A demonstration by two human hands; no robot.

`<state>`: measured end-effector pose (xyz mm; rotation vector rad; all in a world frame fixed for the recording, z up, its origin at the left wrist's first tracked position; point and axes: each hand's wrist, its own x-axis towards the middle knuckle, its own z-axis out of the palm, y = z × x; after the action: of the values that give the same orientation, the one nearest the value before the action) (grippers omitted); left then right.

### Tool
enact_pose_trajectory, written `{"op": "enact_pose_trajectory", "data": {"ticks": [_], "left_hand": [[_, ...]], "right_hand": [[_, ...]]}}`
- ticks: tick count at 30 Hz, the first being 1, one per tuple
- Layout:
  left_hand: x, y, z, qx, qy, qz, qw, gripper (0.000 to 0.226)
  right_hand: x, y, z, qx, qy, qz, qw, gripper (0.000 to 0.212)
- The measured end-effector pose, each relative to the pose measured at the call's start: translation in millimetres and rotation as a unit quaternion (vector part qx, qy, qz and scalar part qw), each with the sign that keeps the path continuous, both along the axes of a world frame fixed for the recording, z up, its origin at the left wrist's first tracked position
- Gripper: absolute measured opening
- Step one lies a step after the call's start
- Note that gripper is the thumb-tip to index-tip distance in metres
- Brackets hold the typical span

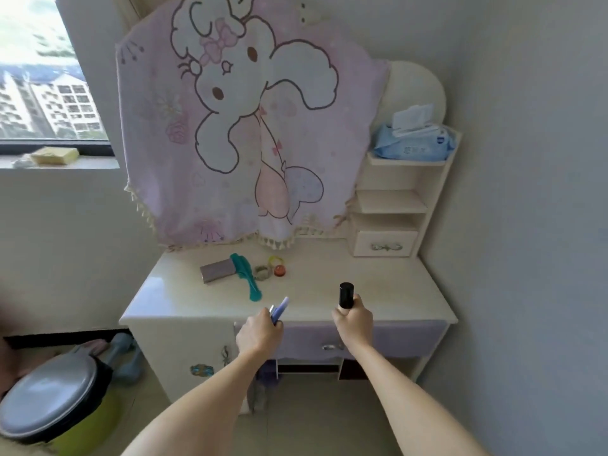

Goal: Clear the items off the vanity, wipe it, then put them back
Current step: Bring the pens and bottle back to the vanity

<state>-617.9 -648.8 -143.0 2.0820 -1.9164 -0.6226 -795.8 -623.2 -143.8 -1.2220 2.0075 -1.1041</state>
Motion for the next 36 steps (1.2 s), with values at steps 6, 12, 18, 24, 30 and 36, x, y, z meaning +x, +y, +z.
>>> {"op": "enact_pose_trajectory", "data": {"ticks": [6, 12, 18, 24, 30, 36], "left_hand": [[-39, -70, -9, 0.023, 0.016, 0.031, 0.999, 0.018], [-57, -144, -32, 0.054, 0.002, 0.026, 0.998, 0.019], [-74, -229, -56, 0.034, 0.02, -0.018, 0.999, 0.003], [-90, -292, -82, 0.092, -0.022, -0.073, 0.993, 0.021], [-107, -324, -104, 0.133, -0.04, -0.076, 0.987, 0.028], [-122, -332, -115, 0.137, -0.027, -0.061, 0.988, 0.027]], "right_hand": [[-29, -88, -19, 0.025, 0.014, 0.029, 0.999, 0.012], [-38, -158, -49, 0.055, 0.002, 0.048, 0.997, 0.014], [-44, -231, -78, 0.074, 0.001, 0.035, 0.997, 0.014], [-47, -281, -106, 0.09, 0.021, 0.019, 0.996, 0.017], [-50, -310, -127, 0.1, 0.013, 0.023, 0.995, 0.021], [-56, -317, -133, 0.098, 0.015, 0.048, 0.994, 0.023]]}}
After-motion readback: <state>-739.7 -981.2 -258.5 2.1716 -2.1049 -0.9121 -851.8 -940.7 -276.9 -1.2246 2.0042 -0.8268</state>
